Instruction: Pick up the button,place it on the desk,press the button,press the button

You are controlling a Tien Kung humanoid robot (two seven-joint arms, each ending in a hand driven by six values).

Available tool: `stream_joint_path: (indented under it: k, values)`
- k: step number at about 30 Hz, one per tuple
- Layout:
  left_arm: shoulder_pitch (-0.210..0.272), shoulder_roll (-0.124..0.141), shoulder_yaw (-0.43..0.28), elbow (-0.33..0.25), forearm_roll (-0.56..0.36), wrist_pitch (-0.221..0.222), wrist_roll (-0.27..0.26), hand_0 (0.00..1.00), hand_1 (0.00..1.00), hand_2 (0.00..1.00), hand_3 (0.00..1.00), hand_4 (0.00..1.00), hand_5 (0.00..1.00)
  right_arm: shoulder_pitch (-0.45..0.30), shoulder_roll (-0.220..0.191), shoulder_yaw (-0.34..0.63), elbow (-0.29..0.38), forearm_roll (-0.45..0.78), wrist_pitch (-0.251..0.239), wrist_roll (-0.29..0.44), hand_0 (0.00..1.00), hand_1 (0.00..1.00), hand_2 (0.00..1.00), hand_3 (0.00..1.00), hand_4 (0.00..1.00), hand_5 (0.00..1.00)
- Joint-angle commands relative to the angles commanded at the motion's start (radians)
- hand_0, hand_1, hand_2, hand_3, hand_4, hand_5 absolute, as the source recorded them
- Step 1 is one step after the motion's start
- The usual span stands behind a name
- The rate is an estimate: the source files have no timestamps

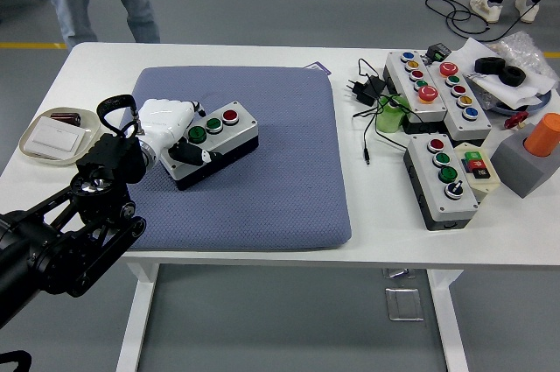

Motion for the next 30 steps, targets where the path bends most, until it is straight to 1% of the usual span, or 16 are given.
stream_joint_path:
  k: [1, 4, 6, 7, 10, 12, 13, 16, 19, 23, 25, 30]
  values:
    - [-0.001, 0.002, 0.0, 0.005, 0.0, 0.006, -0.035, 0.513, 0.385, 0.415, 0.409, 0.531, 0.002, 0.0, 0.0, 0.0, 0.0, 0.0, 0.0, 0.0, 0.631, 0.466, 0.526, 0.584, 0.271, 0.008]
    - [-0.006, 0.01, 0.0, 0.014, 0.0, 0.025, -0.151, 0.513, 0.385, 0.415, 0.409, 0.531, 0.002, 0.001, 0.0, -0.001, 0.0, 0.001, 0.0, 0.0, 0.631, 0.466, 0.526, 0.584, 0.271, 0.008]
    - [-0.011, 0.016, 0.004, 0.017, 0.0, 0.038, -0.215, 0.513, 0.385, 0.415, 0.409, 0.531, 0.002, 0.002, 0.0, 0.0, 0.0, -0.001, 0.0, -0.001, 0.631, 0.466, 0.526, 0.584, 0.271, 0.008]
    - [-0.015, 0.019, 0.008, 0.019, 0.0, 0.043, -0.242, 0.535, 0.394, 0.408, 0.405, 0.52, 0.002, 0.002, 0.0, 0.0, 0.0, -0.001, 0.0, -0.001, 0.63, 0.466, 0.527, 0.584, 0.271, 0.008]
    - [-0.029, 0.03, 0.027, 0.027, 0.0, 0.058, -0.344, 0.535, 0.394, 0.408, 0.405, 0.52, 0.002, 0.002, 0.001, 0.0, 0.0, -0.002, 0.001, -0.002, 0.63, 0.466, 0.527, 0.584, 0.271, 0.008]
    - [-0.042, 0.032, 0.034, 0.041, 0.0, 0.059, -0.395, 0.535, 0.394, 0.408, 0.405, 0.52, 0.002, 0.003, 0.001, -0.001, 0.0, 0.0, 0.0, -0.002, 0.63, 0.466, 0.527, 0.584, 0.271, 0.008]
    - [-0.052, 0.034, 0.037, 0.052, 0.0, 0.054, -0.42, 0.54, 0.42, 0.418, 0.412, 0.513, 0.002, 0.005, 0.001, 0.0, 0.0, -0.004, 0.001, -0.003, 0.63, 0.467, 0.527, 0.584, 0.271, 0.007]
    - [-0.07, 0.043, 0.056, 0.067, 0.0, 0.055, -0.461, 0.54, 0.42, 0.418, 0.412, 0.513, 0.002, 0.006, 0.001, -0.002, 0.0, -0.006, 0.002, -0.004, 0.63, 0.467, 0.527, 0.584, 0.271, 0.007]
    - [-0.094, 0.06, 0.093, 0.079, 0.0, 0.067, -0.496, 0.548, 0.425, 0.421, 0.414, 0.514, 0.002, 0.007, 0.0, -0.006, 0.0, 0.001, 0.002, -0.002, 0.63, 0.467, 0.527, 0.584, 0.27, 0.008]
    - [-0.109, 0.075, 0.12, 0.081, 0.0, 0.077, -0.52, 0.548, 0.425, 0.421, 0.414, 0.514, 0.002, 0.009, 0.001, -0.008, 0.0, 0.002, 0.002, -0.003, 0.63, 0.467, 0.527, 0.584, 0.27, 0.008]
    - [-0.112, 0.082, 0.128, 0.078, 0.0, 0.072, -0.529, 0.555, 0.43, 0.416, 0.408, 0.515, 0.002, 0.008, 0.0, -0.009, 0.0, 0.004, 0.002, -0.002, 0.63, 0.467, 0.526, 0.584, 0.271, 0.008]
    - [-0.116, 0.086, 0.137, 0.083, 0.0, 0.062, -0.543, 0.555, 0.43, 0.416, 0.408, 0.515, 0.002, 0.008, 0.0, -0.007, 0.0, 0.0, 0.003, -0.003, 0.63, 0.467, 0.526, 0.584, 0.271, 0.008]
